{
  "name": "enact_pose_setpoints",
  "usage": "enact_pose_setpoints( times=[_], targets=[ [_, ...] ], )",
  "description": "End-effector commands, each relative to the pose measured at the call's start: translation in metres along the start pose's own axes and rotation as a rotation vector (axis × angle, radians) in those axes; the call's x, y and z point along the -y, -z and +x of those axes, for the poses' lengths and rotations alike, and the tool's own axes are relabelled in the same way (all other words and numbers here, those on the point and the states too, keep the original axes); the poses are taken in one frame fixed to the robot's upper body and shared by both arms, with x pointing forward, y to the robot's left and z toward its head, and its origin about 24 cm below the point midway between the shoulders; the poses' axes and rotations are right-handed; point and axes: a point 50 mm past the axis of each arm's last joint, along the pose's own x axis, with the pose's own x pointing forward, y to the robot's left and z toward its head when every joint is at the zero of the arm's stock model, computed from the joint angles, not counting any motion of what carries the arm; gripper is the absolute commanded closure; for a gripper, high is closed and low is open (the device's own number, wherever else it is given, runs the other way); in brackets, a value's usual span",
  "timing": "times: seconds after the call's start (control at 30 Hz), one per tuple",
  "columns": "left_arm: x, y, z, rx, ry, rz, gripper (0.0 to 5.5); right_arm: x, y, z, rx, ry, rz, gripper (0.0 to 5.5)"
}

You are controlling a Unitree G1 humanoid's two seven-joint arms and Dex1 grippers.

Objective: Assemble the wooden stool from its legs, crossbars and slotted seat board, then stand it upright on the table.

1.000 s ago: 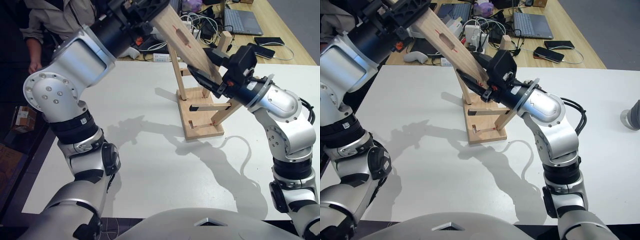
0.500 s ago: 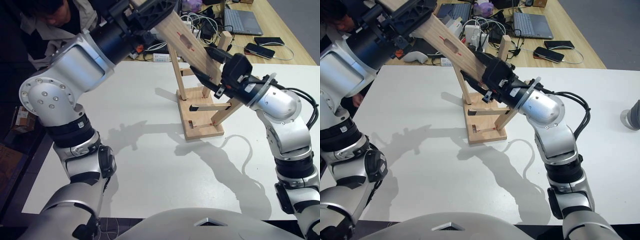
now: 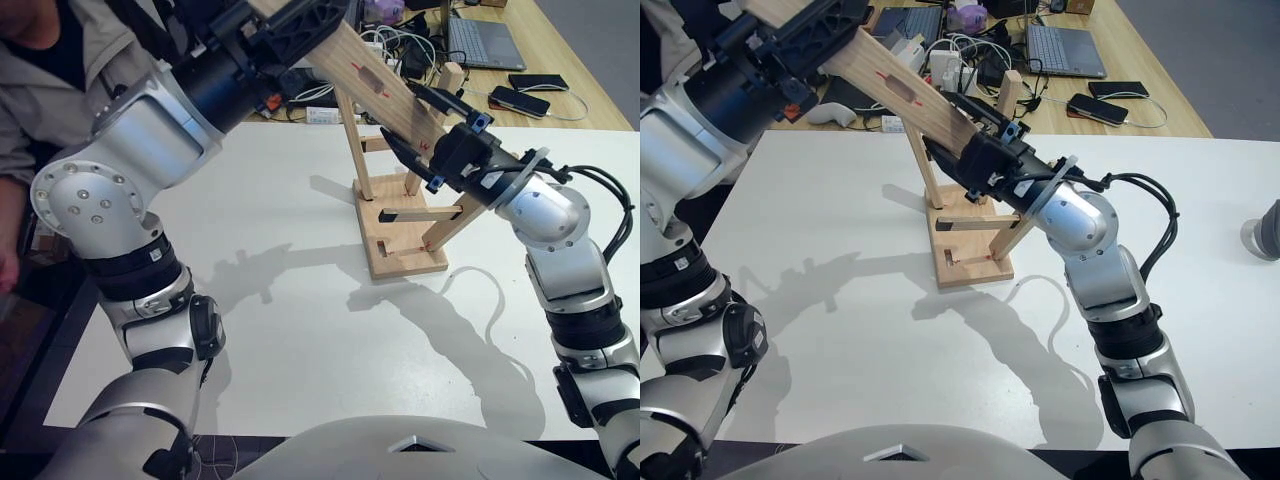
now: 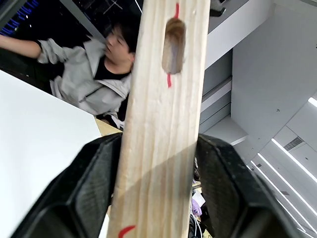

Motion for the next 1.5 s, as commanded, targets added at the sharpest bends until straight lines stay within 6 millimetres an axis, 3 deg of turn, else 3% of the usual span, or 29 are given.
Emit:
enact_pose_setpoints(
  times=[0.03, 0.27, 0.37, 0.47, 0.53, 0.63, 0.7, 0.8, 0.9, 1.0, 1.07, 1.1, 1.17, 1.33, 1.5],
  targets=[
    [-0.005, -0.007, 0.001, 0.041, -0.042, -0.004, 4.49, 0.002, -0.008, 0.001, 0.047, -0.025, 0.053, 2.23],
    [-0.028, -0.053, -0.008, 0.322, -0.205, 0.011, 4.49, 0.001, -0.028, 0.002, 0.147, -0.095, 0.188, 1.12],
    [-0.046, -0.056, -0.019, 0.319, -0.367, 0.076, 4.49, 0.043, -0.041, 0.011, 0.209, 0.169, 0.342, 0.62],
    [-0.065, -0.031, -0.026, 0.205, -0.511, 0.093, 4.49, 0.113, -0.04, -0.003, 0.256, 0.591, 0.477, 0.62],
    [-0.071, -0.01, -0.029, 0.135, -0.587, 0.09, 4.49, 0.153, -0.021, -0.032, 0.185, 0.867, 0.493, 0.62],
    [-0.071, 0.017, -0.033, 0.057, -0.668, 0.105, 4.49, 0.184, 0.013, -0.079, 0.017, 1.168, 0.481, 0.62],
    [-0.072, 0.028, -0.035, 0.057, -0.725, 0.094, 4.49, 0.19, 0.029, -0.102, -0.07, 1.268, 0.49, 0.62],
    [-0.073, 0.039, -0.038, 0.071, -0.783, 0.061, 4.49, 0.186, 0.041, -0.112, -0.127, 1.305, 0.525, 0.62],
    [-0.071, 0.051, -0.041, 0.003, -0.828, 0.1, 4.49, 0.168, 0.061, -0.12, -0.24, 1.29, 0.581, 0.62],
    [-0.064, 0.067, -0.043, -0.101, -0.817, 0.105, 4.49, 0.121, 0.09, -0.123, -0.445, 1.18, 0.676, 0.62],
    [-0.054, 0.08, -0.043, -0.149, -0.76, 0.026, 4.49, 0.073, 0.105, -0.122, -0.6, 1.025, 0.761, 0.62],
    [-0.049, 0.087, -0.044, -0.175, -0.727, -0.01, 4.49, 0.048, 0.11, -0.123, -0.672, 0.954, 0.813, 0.62],
    [-0.041, 0.094, -0.045, -0.204, -0.678, -0.052, 4.49, 0.018, 0.112, -0.125, -0.757, 0.854, 0.882, 0.62],
    [-0.028, 0.101, -0.038, -0.228, -0.612, -0.119, 4.49, -0.005, 0.107, -0.122, -0.799, 0.725, 0.936, 0.62],
    [-0.021, 0.123, -0.036, -0.226, -0.694, -0.285, 4.49, -0.009, 0.102, -0.114, -0.788, 0.665, 0.927, 0.62]
  ],
)
